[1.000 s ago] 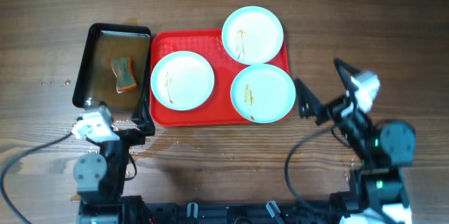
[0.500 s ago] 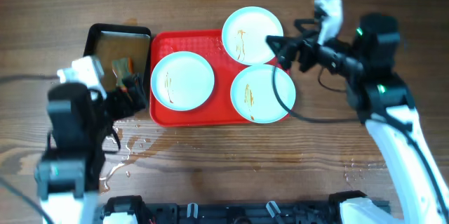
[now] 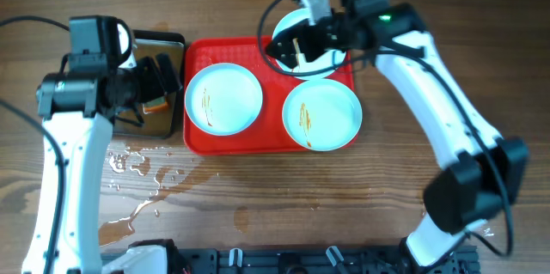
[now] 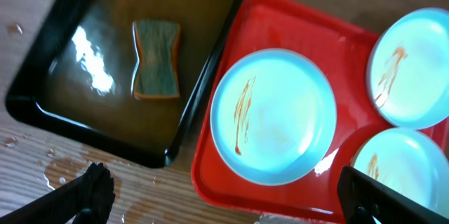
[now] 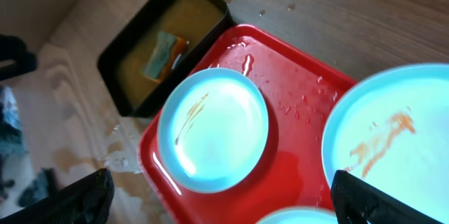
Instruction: Clean dirty plates on tray and stack at the side
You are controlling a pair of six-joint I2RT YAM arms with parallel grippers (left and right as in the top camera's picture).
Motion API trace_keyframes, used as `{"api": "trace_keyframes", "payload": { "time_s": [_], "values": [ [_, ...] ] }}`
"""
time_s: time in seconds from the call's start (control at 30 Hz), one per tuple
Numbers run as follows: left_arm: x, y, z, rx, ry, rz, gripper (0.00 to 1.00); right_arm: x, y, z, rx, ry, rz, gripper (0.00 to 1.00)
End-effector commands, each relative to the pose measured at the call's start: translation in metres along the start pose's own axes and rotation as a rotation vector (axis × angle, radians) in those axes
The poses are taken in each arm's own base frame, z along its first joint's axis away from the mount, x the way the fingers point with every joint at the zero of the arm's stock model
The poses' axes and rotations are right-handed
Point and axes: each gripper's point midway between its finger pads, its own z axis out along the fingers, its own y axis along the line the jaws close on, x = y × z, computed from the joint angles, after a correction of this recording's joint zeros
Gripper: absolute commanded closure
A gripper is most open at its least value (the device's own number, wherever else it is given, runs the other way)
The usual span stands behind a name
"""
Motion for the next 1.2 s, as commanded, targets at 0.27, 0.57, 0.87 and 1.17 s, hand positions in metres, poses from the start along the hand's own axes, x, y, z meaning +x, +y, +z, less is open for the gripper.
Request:
{"api": "trace_keyframes", "payload": {
  "time_s": [0.27,0.57,0.87,1.17],
  "values": [
    [0.0,0.031,0.041,-0.07,0.114,-0.154,0.0,0.018,-0.032,0.079,0.001,0.06,0.201,0.18],
    [-0.034,0.081,0.039,-0.104,0.002,-0.285,0.06,0.081,-0.046,0.12,0.323,0.255,0.284,0.37],
    [-0.036,0.089,0.044,-0.122,0.002,-0.286,0.04,0.123,-0.045,0.148,0.372,0.372,0.315,0.43],
    [-0.032,0.096,0.078,-0.141,0.068,-0.277,0.11,0.128,-0.047,0.161,0.409,0.366,0.318,0.8]
  ]
}}
